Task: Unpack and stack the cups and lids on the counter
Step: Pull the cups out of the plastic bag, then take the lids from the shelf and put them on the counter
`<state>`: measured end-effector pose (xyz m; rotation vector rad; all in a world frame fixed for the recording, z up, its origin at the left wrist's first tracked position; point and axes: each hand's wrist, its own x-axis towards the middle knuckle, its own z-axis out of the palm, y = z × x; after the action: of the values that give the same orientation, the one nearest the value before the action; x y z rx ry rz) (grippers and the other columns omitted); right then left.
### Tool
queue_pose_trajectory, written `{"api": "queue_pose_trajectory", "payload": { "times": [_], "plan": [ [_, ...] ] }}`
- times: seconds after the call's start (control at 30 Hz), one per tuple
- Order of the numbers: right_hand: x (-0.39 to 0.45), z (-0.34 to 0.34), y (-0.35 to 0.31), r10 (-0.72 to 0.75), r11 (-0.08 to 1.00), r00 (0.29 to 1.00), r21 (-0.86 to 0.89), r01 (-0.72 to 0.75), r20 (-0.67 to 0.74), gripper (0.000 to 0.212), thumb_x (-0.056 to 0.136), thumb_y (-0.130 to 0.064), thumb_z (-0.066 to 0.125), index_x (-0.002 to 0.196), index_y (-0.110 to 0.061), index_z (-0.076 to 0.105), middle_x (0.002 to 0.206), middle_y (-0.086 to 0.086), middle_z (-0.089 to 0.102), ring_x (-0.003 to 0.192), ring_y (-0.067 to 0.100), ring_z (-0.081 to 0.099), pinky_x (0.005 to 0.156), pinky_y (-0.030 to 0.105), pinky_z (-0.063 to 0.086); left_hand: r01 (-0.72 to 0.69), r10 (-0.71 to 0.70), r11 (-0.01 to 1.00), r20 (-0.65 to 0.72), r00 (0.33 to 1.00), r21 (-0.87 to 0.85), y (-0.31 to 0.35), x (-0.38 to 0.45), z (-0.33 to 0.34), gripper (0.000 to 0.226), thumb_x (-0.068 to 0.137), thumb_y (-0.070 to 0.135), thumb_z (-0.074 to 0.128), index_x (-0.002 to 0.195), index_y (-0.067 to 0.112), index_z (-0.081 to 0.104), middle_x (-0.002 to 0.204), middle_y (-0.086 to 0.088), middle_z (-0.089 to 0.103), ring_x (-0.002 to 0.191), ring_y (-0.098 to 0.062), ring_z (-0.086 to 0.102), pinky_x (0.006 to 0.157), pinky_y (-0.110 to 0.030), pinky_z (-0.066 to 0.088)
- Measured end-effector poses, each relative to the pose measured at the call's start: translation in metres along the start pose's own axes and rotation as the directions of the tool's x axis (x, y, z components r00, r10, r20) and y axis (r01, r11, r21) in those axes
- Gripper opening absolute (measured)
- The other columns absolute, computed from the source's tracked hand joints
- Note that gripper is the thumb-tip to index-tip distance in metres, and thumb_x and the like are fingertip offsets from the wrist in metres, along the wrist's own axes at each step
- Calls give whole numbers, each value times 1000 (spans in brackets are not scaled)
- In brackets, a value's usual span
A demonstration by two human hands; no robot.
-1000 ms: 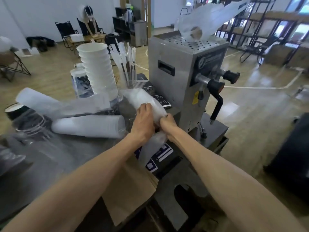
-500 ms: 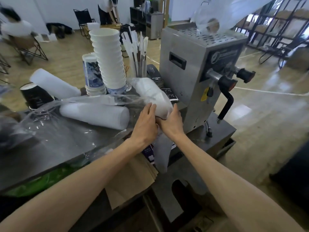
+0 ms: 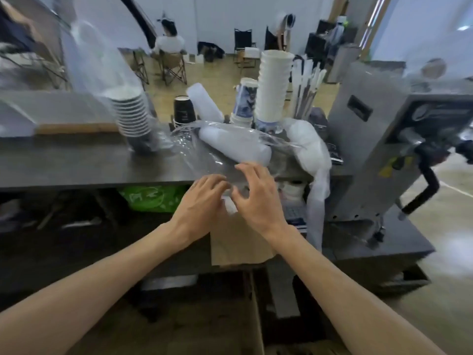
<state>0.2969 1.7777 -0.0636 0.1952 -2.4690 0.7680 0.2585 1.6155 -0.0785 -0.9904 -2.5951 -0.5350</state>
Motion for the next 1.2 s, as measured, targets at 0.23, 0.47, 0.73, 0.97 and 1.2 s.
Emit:
{"api": "queue_pose_trajectory", "payload": {
  "times": [0.23,0.47,0.73,0.97,1.2],
  "plan": [
    [-1,119,-125,-216,974,944,118,192,250,47,86,-18,71,131,-13,58,131,5,56,121,24,53,104,43,45,362,-347,913,-112,931,187,-105,-136,-91,40,82,12,72,121,8,65,128,-11,62,119,-31,58,102,-45,46],
    [-22,265,-273,-345,937,784,141,320,516,63,93,-31,69,149,-22,43,151,0,44,138,20,43,115,39,39,626,-602,729,-176,779,277,-222,-307,-172,45,91,26,68,133,13,60,138,-6,56,129,-25,53,108,-40,43],
    [-37,415,-408,-244,962,690,79,263,681,69,92,-34,71,152,-25,38,155,0,41,141,23,42,114,43,41,738,-756,598,-87,649,314,-365,-451,-239,45,92,30,66,134,17,57,138,-4,55,126,-23,53,108,-39,43],
    [-15,498,-475,-128,975,644,-24,222,755,73,91,-33,73,153,-25,36,156,4,39,141,26,42,113,45,43,741,-802,580,76,593,339,-480,-481,-265,57,93,34,65,145,20,46,148,-4,45,135,-22,47,113,-38,41],
    [27,621,-506,-90,980,615,-40,195,784,70,84,-36,77,144,-24,42,143,6,50,126,27,55,101,48,51,671,-759,643,190,622,370,-605,-466,-245,60,90,33,69,143,19,46,141,-7,50,125,-24,53,104,-37,46]
  ]
}}
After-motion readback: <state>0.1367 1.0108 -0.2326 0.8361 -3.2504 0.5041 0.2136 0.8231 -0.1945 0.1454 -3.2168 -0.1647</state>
